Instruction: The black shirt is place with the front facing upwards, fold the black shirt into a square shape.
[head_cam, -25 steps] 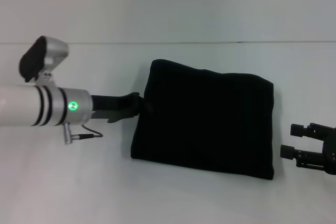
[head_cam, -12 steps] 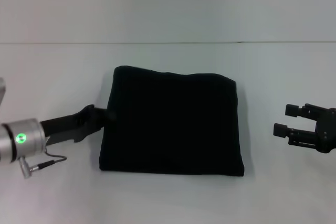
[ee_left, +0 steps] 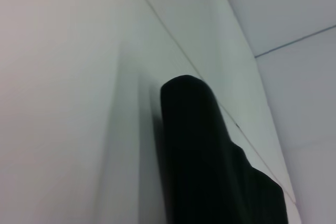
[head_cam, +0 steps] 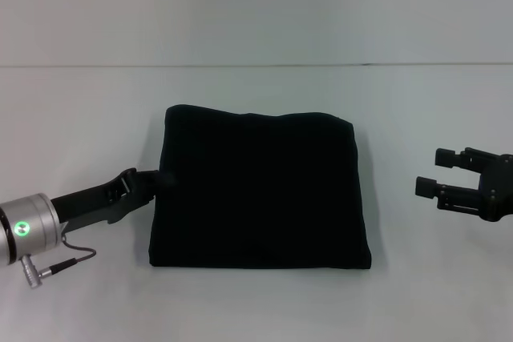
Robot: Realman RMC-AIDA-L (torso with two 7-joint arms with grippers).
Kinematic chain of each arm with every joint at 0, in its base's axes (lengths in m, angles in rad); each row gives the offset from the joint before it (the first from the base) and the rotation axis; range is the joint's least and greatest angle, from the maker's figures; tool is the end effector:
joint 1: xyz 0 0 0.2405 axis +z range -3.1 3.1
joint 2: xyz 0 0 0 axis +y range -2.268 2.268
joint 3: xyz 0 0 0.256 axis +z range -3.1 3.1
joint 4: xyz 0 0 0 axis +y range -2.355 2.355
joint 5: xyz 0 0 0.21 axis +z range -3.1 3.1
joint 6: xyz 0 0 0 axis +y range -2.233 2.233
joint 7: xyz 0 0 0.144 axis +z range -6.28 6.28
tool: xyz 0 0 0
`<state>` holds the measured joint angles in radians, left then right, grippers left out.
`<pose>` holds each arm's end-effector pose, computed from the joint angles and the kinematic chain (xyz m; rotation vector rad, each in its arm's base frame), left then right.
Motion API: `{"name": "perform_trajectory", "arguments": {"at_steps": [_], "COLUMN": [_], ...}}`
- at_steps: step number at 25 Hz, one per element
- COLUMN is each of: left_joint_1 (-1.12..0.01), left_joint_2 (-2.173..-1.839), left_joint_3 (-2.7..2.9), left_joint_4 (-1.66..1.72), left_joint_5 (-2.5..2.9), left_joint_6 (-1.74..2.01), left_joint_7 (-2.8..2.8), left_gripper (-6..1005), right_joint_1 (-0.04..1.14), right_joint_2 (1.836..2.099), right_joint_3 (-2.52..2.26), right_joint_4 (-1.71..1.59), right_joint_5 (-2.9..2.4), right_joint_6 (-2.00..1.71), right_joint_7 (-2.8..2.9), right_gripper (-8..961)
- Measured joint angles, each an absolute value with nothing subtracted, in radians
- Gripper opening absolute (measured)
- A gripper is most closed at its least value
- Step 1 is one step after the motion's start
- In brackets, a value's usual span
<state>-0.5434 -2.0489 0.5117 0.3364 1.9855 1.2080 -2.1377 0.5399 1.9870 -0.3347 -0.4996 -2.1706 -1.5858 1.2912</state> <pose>-0.3193 0.3384 -0.0254 -1.8753 -1.9790 -0.9088 0.3078 0.3261 0.0362 -2.5426 0.7414 0.7352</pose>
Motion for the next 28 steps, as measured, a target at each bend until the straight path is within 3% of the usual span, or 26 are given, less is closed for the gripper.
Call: {"name": "perform_trajectory", "arguments": {"at_steps": [6, 10, 16, 20, 21, 24, 28], "left_joint_1": [-0.532, -0.509, -0.490, -0.469, -0.433, -0.384, -0.325], "left_joint_2": [-2.026, -2.002, -1.974, -1.991, -2.020, -2.054, -2.082], "left_joint_3": [0.522, 0.495, 0.456, 0.457, 0.462, 0.489, 0.513], "left_joint_4": [0.351, 0.383, 0.479, 0.514, 0.519, 0.524, 0.526], "left_joint_5": [1.992, 1.984, 1.985, 1.989, 1.991, 2.003, 2.021], "left_joint_6": [1.254, 1.272, 1.492, 1.622, 1.699, 1.701, 1.649], "left_joint_7": [-2.088, -2.018, -1.687, -1.519, -1.335, -1.201, -1.121], "left_gripper": [225, 413, 604, 731, 771, 892, 943], "right_joint_1": [0.533, 0.532, 0.527, 0.503, 0.493, 0.464, 0.413], "right_joint_2": [1.994, 2.000, 2.049, 2.091, 2.093, 2.091, 2.091], "right_joint_3": [-0.320, -0.280, -0.274, -0.276, -0.276, -0.274, -0.275], "right_joint_4": [-0.500, -0.496, -0.501, -0.475, -0.445, -0.376, -0.320], "right_joint_5": [-2.171, -2.154, -2.130, -2.131, -2.131, -2.132, -2.133], "right_joint_6": [-1.578, -1.586, -1.631, -1.630, -1.626, -1.597, -1.529], "right_joint_7": [1.288, 1.252, 1.034, 0.875, 0.831, 0.768, 0.743], "right_gripper": [837, 837, 837, 837, 837, 837, 837]}}
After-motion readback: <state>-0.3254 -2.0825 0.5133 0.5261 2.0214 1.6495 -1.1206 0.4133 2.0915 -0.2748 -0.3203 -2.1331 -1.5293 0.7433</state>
